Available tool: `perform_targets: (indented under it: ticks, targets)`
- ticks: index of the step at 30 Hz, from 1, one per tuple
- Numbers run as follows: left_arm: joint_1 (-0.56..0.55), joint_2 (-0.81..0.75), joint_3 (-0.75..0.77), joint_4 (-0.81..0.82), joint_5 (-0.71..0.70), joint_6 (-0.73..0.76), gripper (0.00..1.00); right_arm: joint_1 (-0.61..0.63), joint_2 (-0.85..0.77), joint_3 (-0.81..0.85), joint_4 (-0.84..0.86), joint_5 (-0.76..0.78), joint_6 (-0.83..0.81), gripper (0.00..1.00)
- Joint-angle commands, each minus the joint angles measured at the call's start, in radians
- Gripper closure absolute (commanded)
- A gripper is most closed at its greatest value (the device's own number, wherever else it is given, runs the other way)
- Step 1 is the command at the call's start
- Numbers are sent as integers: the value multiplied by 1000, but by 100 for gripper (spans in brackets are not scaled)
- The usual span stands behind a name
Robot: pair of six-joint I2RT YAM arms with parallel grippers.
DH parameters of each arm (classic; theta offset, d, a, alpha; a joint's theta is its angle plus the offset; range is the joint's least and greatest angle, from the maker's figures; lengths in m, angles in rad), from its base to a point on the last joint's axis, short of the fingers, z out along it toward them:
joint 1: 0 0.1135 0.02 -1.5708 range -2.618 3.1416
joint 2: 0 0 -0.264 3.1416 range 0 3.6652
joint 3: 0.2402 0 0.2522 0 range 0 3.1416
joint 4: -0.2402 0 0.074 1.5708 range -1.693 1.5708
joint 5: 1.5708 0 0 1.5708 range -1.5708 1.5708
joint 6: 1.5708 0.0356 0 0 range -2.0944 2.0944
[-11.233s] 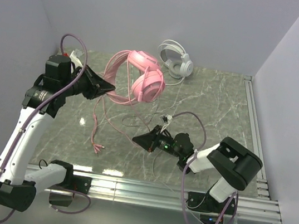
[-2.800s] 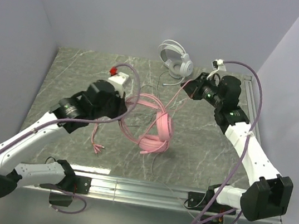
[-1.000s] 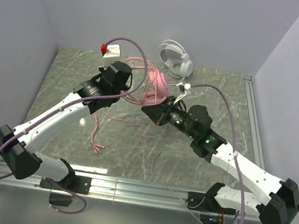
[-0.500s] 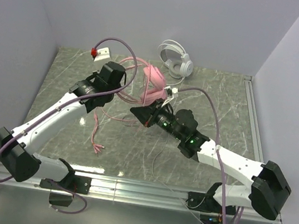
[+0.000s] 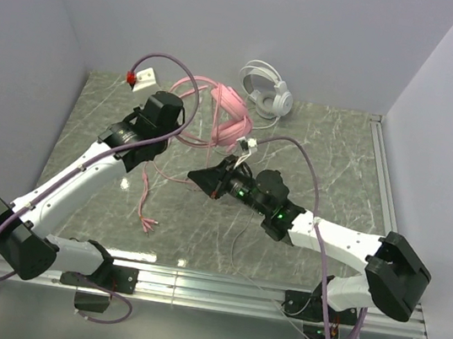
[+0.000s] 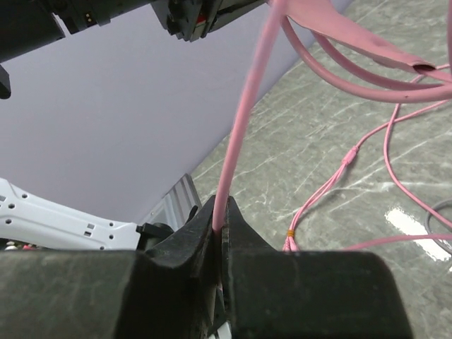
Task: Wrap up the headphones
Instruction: Wrap the headphone cable with the right arm
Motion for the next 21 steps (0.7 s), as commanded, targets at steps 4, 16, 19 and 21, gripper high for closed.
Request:
perform_targets:
  ticks: [4,16,19,21]
  targets:
    - [20,-34,52,122,12,-77,99,22,47,-44,105,-15,-30,93]
    - [39,-34,50,129,44,-70,99,29,141,-143,250,57,-41,90]
    - [37,-36,44,142,53,-60,99,32,153,-156,283,72,-47,88]
    - [37,-39,38,146,55,-57,100,35,161,-162,302,87,-50,88]
